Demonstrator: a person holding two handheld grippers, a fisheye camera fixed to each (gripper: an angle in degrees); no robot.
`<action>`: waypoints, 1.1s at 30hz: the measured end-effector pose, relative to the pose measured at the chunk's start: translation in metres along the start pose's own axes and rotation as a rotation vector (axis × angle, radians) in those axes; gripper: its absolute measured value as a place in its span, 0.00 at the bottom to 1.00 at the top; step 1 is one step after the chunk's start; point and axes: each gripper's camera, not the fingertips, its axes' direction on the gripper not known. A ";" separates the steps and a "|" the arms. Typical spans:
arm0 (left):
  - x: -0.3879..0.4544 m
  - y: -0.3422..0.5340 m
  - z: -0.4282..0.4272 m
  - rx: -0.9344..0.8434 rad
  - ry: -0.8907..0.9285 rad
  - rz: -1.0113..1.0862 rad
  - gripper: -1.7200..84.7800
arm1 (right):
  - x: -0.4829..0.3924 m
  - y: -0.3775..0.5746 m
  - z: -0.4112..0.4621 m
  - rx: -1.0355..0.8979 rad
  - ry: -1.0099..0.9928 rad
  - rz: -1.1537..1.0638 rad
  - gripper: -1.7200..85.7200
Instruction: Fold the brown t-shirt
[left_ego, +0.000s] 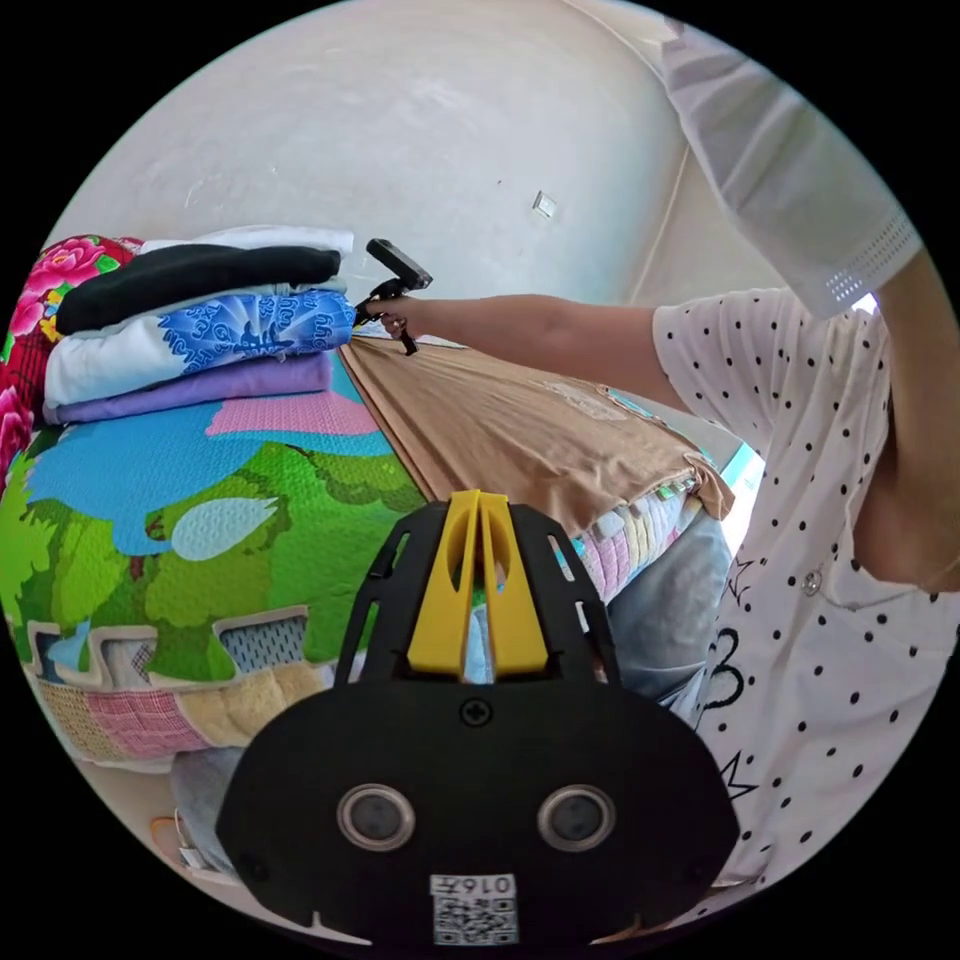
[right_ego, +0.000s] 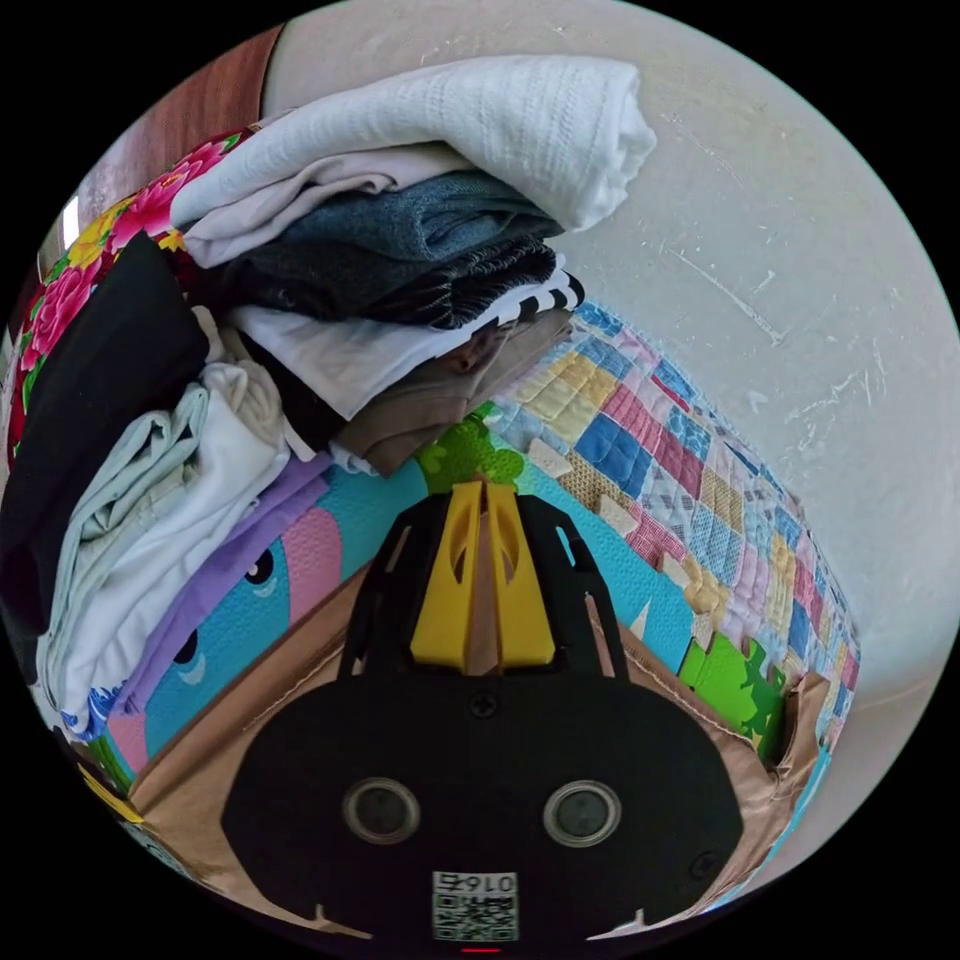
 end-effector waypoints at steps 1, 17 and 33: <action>-0.002 -0.002 -0.001 0.008 0.015 -0.014 0.01 | 0.002 -0.002 0.001 0.000 0.000 -0.006 0.03; 0.015 -0.064 -0.017 -0.023 -0.032 0.004 0.01 | 0.026 0.003 -0.002 -0.065 0.078 -0.135 0.02; 0.044 -0.221 -0.020 -0.055 -0.108 -0.005 0.01 | 0.239 0.198 -0.175 0.334 0.205 0.067 0.02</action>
